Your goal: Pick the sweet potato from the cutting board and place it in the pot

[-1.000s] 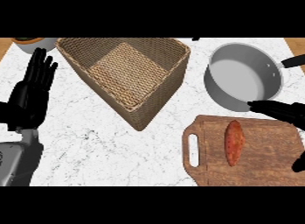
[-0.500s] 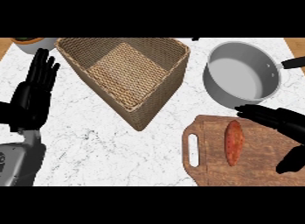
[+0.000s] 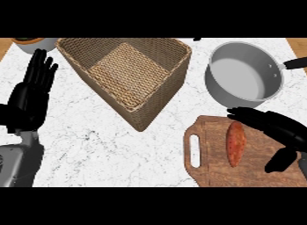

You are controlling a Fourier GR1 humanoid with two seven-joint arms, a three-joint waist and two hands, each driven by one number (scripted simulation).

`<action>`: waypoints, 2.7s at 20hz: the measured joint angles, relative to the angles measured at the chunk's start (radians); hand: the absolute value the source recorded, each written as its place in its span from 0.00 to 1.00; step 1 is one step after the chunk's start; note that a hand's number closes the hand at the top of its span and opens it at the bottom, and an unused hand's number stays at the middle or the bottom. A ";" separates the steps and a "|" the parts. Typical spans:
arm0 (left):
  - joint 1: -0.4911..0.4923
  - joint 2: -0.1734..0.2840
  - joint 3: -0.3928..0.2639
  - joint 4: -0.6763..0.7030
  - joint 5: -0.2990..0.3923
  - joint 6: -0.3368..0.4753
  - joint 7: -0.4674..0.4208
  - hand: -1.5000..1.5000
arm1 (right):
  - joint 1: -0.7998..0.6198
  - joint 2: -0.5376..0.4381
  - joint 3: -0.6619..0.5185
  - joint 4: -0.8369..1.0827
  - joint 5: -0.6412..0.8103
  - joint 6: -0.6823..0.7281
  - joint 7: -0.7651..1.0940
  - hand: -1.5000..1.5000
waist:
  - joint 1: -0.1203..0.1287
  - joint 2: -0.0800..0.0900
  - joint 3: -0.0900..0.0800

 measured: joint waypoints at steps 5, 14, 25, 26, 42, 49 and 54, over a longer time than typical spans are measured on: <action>-0.015 -0.012 0.014 0.020 -0.009 -0.014 -0.005 0.50 | -0.030 0.078 -0.003 0.101 0.079 -0.042 -0.018 0.00 | 0.001 0.001 0.000; 0.014 -0.023 0.029 -0.007 -0.023 -0.034 0.000 0.50 | -0.058 0.156 -0.010 0.150 0.166 -0.042 -0.045 0.00 | 0.002 -0.003 -0.006; -0.002 -0.036 0.035 -0.012 -0.037 -0.028 0.013 0.50 | -0.035 0.200 0.053 0.110 0.280 -0.142 -0.163 1.00 | -0.002 -0.009 -0.019; 0.003 -0.041 0.031 -0.011 -0.041 -0.027 0.007 0.50 | -0.032 0.206 0.054 0.113 0.292 -0.158 -0.167 1.00 | -0.001 -0.010 -0.021; 0.009 -0.042 0.045 -0.008 -0.049 -0.021 0.017 0.50 | 0.230 0.459 0.304 -0.354 0.556 -0.228 0.229 1.00 | -0.029 -0.019 -0.014; 0.009 -0.040 0.053 -0.003 -0.050 -0.021 0.013 0.50 | 0.413 0.567 0.411 -0.680 0.678 -0.271 0.504 1.00 | -0.033 -0.011 -0.003; 0.001 -0.030 0.058 -0.009 -0.038 -0.038 0.021 0.50 | 0.425 0.590 0.370 -0.870 0.676 -0.295 0.641 1.00 | -0.019 -0.006 -0.001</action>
